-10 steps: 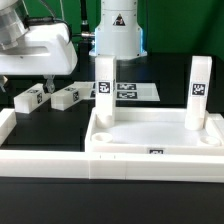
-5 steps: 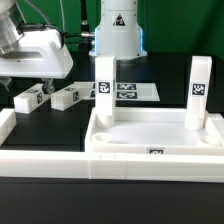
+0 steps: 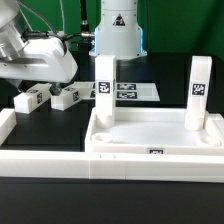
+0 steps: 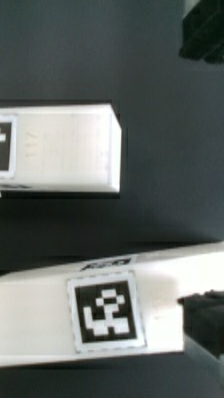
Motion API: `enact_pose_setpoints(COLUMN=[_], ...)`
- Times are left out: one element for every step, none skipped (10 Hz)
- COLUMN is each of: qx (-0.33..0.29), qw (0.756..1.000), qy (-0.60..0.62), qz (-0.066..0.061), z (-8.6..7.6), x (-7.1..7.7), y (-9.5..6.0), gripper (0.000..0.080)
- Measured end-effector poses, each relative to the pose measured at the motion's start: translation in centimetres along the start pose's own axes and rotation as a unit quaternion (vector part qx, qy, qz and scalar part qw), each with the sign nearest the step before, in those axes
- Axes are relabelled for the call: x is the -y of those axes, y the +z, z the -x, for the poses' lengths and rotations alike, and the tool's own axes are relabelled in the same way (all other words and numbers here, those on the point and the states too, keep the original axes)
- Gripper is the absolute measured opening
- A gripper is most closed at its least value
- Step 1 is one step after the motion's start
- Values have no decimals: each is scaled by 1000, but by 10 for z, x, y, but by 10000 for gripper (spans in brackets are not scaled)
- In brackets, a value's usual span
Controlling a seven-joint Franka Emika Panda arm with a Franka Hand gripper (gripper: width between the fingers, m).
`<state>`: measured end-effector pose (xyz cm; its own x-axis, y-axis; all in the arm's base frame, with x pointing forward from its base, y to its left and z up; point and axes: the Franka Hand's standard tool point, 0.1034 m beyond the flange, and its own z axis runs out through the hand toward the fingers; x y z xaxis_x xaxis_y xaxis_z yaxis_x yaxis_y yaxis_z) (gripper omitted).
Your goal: Assemble desk
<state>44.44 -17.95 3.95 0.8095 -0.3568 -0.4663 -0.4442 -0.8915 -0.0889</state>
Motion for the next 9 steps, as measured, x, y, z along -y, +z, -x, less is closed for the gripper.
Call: enact_pose_setpoints(qx=[54,86,133,179,206,241,264,262,256], qw=[998,996,991,983,978,970,964,965,966], qy=[0,2,1,1,1,4,5,5,4], qz=[-11,-16,-22,-26,-28,-30,-30,-28,-24], z=[11,12,20,25,26,27,26,23,22], x=[3,6,12,15,15,14,13,12,14], y=[0,-2,-3,-3,-2,2,5,8,12], gripper=[649,649,649,649,649,649,649,649,649])
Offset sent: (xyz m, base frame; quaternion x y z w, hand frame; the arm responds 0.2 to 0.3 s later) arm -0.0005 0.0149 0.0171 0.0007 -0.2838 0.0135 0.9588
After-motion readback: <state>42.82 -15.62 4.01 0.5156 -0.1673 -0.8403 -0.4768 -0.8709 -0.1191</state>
